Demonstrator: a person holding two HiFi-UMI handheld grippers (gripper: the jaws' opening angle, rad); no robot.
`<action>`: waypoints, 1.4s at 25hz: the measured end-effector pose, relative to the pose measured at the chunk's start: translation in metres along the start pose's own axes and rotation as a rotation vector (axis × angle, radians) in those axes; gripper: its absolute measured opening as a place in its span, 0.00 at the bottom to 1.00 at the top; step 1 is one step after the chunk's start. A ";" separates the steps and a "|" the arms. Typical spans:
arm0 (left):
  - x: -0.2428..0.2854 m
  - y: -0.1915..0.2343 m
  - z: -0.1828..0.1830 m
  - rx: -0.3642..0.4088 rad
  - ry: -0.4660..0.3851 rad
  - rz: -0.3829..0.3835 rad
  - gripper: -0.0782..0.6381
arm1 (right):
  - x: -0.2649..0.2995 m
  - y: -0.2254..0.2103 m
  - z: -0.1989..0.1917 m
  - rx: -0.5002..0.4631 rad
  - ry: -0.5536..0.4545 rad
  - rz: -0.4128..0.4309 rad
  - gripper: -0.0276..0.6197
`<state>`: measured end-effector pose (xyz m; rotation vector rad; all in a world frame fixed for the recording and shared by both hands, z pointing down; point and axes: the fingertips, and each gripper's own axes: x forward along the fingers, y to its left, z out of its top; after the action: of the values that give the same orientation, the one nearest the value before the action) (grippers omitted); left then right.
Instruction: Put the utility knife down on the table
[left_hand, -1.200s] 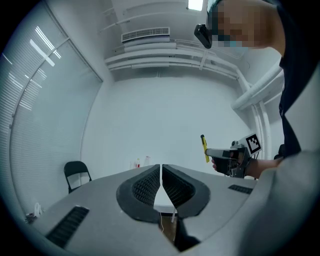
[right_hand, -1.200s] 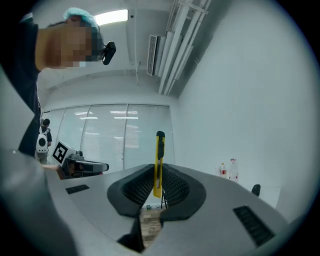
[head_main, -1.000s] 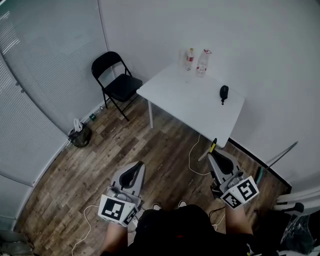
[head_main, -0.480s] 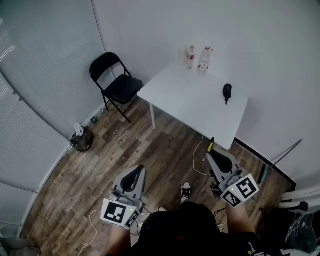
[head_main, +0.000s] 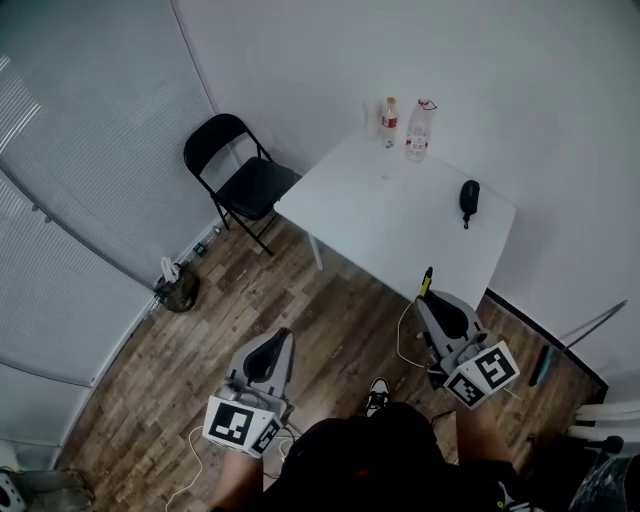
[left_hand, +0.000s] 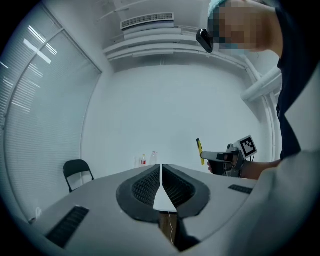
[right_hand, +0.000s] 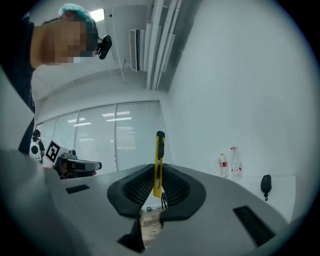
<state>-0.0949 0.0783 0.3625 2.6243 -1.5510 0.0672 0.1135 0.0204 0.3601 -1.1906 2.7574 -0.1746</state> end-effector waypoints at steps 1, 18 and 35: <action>0.011 0.000 0.001 -0.002 0.004 0.012 0.15 | 0.003 -0.012 0.001 0.007 0.001 0.004 0.13; 0.144 -0.005 0.008 -0.013 0.058 0.041 0.15 | 0.027 -0.148 -0.008 0.070 0.044 0.011 0.13; 0.249 0.126 -0.004 -0.070 0.094 -0.185 0.15 | 0.143 -0.181 -0.004 0.006 0.083 -0.217 0.13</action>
<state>-0.0848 -0.1990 0.3951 2.6547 -1.2532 0.1188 0.1448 -0.2065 0.3821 -1.5132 2.6876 -0.2596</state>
